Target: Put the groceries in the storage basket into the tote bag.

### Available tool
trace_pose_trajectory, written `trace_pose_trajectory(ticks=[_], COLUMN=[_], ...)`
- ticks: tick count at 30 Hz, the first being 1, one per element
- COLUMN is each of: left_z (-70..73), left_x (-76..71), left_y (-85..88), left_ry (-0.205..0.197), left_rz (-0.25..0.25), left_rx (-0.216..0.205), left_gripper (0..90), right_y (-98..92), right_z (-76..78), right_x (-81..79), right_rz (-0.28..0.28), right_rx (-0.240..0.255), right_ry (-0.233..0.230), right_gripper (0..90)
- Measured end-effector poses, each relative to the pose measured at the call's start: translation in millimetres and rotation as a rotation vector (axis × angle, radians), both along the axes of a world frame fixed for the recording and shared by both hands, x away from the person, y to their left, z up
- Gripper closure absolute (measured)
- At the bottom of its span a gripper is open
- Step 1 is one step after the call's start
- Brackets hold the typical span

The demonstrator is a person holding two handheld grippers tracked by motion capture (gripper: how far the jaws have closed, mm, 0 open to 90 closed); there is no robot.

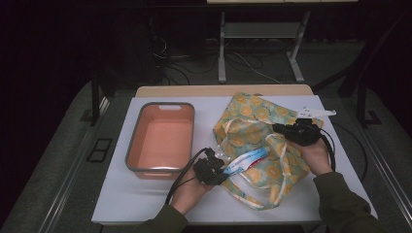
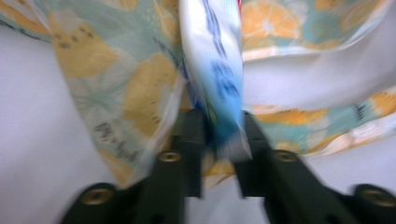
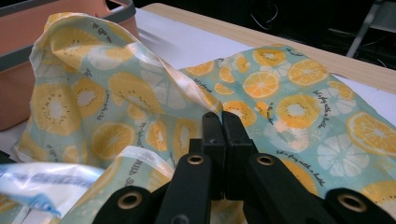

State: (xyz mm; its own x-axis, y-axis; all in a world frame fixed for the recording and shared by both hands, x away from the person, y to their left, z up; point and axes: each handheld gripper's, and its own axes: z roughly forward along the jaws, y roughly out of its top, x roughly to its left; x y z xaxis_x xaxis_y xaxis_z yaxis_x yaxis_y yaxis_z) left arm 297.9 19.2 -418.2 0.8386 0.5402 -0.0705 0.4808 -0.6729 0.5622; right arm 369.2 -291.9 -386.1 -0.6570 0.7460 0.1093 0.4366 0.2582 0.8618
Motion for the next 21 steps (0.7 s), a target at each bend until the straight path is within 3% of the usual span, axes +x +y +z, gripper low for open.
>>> trace_pose_trajectory(ticks=[2,8,13,21], left_z=[0.4,2.7,5.9,5.6], left_x=[3.2,11.8,25.3,49.5], left_y=[-3.3,-25.6,-45.5,-65.6], left_ry=[0.018,-0.004,-0.011,-0.009], left_rz=[0.0,-0.001,-0.001,0.038], left_rx=[-0.029,-0.003,-0.024,-0.06], left_gripper=[89.5,89.7,89.7,89.6], right_y=[1.1,1.3,0.9,1.3], right_z=[-0.3,-0.3,-0.3,1.3], right_x=[0.1,0.3,0.3,-0.5], right_rz=[0.003,0.003,0.002,0.014], right_rx=[-0.003,-0.003,-0.003,0.009], right_ry=[-0.002,-0.002,-0.004,-0.009], right_gripper=[89.5,89.5,89.5,89.5])
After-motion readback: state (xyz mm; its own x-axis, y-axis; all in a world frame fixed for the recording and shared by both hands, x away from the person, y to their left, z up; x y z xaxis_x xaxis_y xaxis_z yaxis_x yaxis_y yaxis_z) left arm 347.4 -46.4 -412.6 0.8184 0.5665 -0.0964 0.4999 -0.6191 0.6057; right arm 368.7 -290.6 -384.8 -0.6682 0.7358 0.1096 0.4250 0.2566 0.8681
